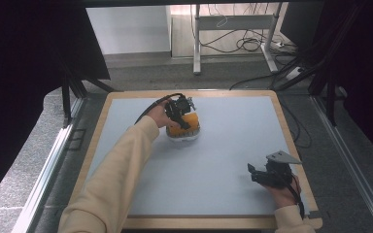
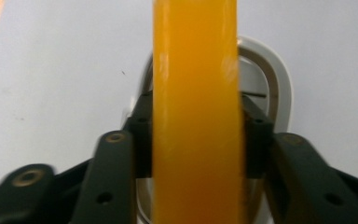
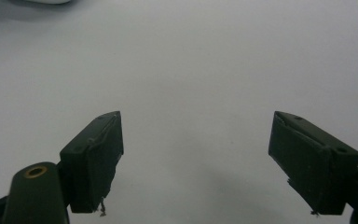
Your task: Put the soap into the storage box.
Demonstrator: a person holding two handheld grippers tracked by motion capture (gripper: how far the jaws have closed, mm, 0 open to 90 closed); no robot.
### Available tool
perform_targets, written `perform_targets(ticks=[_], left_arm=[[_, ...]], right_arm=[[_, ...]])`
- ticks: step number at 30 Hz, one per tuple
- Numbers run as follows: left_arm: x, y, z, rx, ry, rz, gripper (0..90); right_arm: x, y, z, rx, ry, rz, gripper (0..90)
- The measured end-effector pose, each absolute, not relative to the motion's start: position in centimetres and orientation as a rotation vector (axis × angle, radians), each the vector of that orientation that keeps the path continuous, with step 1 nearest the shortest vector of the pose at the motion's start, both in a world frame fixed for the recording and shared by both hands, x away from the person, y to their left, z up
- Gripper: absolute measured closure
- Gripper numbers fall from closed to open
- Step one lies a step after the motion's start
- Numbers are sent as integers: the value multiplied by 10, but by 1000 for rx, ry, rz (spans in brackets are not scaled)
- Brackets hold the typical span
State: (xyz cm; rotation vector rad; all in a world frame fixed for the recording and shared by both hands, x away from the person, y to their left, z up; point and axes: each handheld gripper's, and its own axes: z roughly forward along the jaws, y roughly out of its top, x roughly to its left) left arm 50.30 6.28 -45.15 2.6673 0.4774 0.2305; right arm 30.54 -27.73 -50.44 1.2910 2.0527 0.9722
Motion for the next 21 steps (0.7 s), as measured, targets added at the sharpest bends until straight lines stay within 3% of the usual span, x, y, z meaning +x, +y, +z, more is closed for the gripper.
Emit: perform_targets(ticks=[6,21], left_arm=[[501,65,-435,2604,532,386,338],[484,79,-410,2508,605,393,279]], right_arm=[[305,-277,-504,1290,2054,972,181],[305,-276,-505,1291,2058,971,181]])
